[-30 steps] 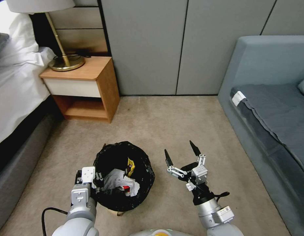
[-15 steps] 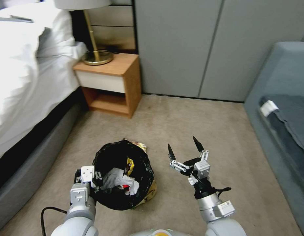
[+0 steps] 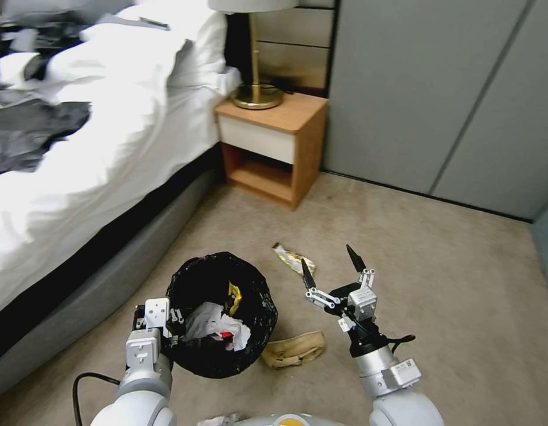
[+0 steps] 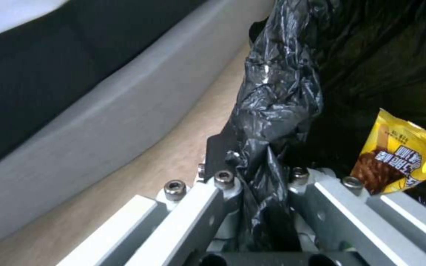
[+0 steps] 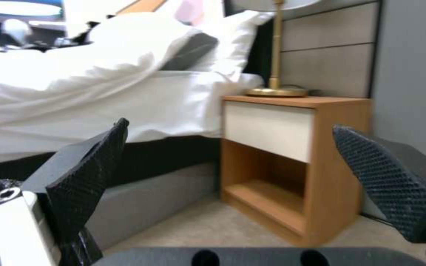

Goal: Pick up the trash bin, then pick up the garbage from the floor and place it into the trash bin.

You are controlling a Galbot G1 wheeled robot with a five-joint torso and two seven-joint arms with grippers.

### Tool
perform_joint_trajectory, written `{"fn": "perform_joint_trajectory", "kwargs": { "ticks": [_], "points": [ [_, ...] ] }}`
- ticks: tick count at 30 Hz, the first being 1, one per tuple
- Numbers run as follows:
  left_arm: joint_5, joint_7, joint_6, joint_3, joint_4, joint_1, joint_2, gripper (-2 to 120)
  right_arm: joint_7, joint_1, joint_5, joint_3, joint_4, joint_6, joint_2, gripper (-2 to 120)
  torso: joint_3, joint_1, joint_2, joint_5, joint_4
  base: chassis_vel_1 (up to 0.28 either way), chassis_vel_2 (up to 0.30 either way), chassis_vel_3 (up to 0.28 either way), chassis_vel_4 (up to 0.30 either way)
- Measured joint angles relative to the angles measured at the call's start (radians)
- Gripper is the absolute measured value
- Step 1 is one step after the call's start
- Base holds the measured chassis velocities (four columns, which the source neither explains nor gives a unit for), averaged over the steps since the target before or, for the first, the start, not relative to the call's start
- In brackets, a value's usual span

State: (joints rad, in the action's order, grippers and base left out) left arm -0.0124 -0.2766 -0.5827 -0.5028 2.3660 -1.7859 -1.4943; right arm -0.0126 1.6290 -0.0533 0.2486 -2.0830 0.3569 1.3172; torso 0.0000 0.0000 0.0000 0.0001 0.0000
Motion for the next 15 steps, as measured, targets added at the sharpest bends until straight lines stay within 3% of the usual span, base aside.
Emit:
{"fn": "perform_joint_trajectory", "kwargs": {
  "ticks": [6,15],
  "points": [
    [0.002,-0.003,0.0,0.0,0.0,-0.002,-0.001,1,0.005,-0.006,0.0,0.002,0.0,-0.002,0.003,100,0.0,0.0,0.0,-0.0001,0.0005,0.119,0.119,0.113,0.107],
    [0.003,-0.003,0.001,0.002,0.0,-0.002,-0.001,1,0.017,-0.001,0.0,0.014,0.002,-0.001,-0.006,100,0.0,0.0,0.0,0.0,-0.0002,0.011,0.021,0.018,0.018]
  ]
}}
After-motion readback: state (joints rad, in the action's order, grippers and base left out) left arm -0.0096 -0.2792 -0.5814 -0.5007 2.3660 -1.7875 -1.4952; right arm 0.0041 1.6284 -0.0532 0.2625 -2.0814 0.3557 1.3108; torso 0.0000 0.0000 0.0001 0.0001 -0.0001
